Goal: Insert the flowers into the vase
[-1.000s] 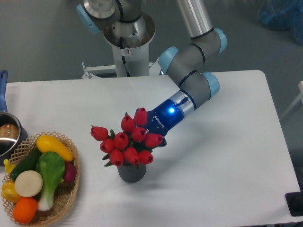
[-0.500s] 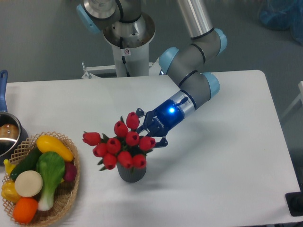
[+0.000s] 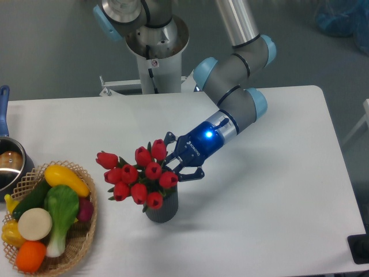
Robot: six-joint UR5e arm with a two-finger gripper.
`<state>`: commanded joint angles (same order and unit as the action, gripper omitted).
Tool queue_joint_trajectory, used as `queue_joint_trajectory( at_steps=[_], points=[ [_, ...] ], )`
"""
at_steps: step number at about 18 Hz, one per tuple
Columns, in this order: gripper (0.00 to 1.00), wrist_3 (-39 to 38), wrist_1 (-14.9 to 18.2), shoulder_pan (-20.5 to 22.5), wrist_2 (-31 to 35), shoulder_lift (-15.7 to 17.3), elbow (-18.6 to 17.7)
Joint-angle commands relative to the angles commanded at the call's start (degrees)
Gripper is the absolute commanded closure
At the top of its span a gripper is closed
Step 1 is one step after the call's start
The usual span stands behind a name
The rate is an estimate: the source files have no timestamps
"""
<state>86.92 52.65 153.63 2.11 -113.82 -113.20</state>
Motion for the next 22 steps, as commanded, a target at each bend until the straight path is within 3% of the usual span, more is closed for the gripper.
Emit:
queue_joint_trajectory(
  at_steps=[9,13,16,22],
  points=[
    [0.64,1.41,0.00,0.17,0.00,0.09,-0.44],
    [0.55,1.41,0.00,0.61,0.00,0.35,-0.26],
    [0.32,1.41,0.00,1.32,-0.09,0.61,-0.18],
    [0.01,1.32,0.00,2.02,-0.09,1.93,-0.26]
  ],
)
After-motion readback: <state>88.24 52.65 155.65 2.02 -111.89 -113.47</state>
